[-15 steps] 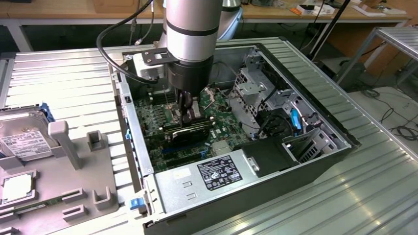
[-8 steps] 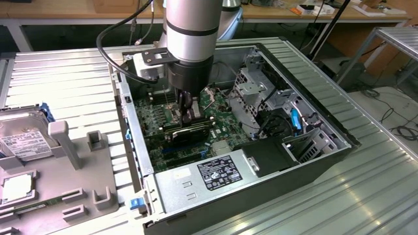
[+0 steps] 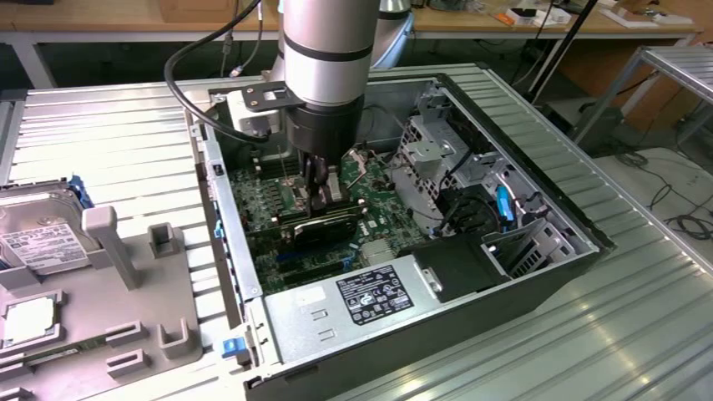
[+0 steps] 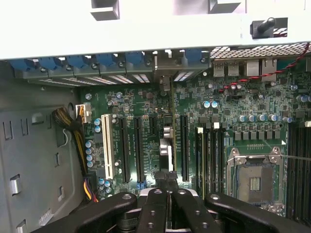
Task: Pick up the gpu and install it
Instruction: 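Press down on the gpu until it lock into place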
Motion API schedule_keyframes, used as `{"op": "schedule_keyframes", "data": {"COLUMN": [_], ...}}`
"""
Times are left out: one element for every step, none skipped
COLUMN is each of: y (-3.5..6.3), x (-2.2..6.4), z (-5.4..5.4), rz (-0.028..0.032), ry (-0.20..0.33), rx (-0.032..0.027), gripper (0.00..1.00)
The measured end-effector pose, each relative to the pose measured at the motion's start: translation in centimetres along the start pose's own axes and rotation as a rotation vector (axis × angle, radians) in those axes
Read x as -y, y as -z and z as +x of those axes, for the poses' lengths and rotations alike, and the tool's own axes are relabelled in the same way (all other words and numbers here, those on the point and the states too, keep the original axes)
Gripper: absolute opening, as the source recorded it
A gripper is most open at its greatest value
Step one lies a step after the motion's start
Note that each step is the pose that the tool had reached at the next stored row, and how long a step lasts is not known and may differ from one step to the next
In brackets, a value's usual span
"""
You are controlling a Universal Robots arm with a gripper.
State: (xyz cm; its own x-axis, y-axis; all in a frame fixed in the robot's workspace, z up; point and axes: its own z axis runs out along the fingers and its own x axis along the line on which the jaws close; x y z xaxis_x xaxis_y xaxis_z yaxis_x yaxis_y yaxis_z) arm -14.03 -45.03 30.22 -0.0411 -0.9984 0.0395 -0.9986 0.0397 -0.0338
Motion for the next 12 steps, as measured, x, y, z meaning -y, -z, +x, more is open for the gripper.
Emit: {"op": "schedule_keyframes", "data": {"y": [0.0,0.0,0.0,0.0,-0.04,-0.11,-0.21,-0.4,-0.66,-0.88,-1.07,-1.25], "x": [0.0,0.0,0.0,0.0,0.01,0.0,-0.01,-0.01,-0.02,-0.03,-0.03,-0.05], "z": [0.0,0.0,0.0,0.0,0.0,0.1,0.1,0.1,0.1,0.1,0.0,0.0], "rz": [-0.0001,-0.0001,-0.0001,-0.0001,-0.0001,-0.0001,-0.0001,0.0001,0.0002,0.0004,0.0004,0.0004], "ry": [-0.001,-0.001,-0.001,-0.002,-0.001,-0.002,-0.002,-0.002,-0.002,-0.001,-0.001,-0.001], "rx": [0.0,-0.0001,-0.0001,-0.0001,-0.0001,-0.0001,-0.0001,0.0,-0.0001,0.0001,0.0001,0.0], "gripper": [0.11,0.11,0.11,0.11,0.11,0.11,0.11,0.11,0.11,0.11,0.11,0.11]}}
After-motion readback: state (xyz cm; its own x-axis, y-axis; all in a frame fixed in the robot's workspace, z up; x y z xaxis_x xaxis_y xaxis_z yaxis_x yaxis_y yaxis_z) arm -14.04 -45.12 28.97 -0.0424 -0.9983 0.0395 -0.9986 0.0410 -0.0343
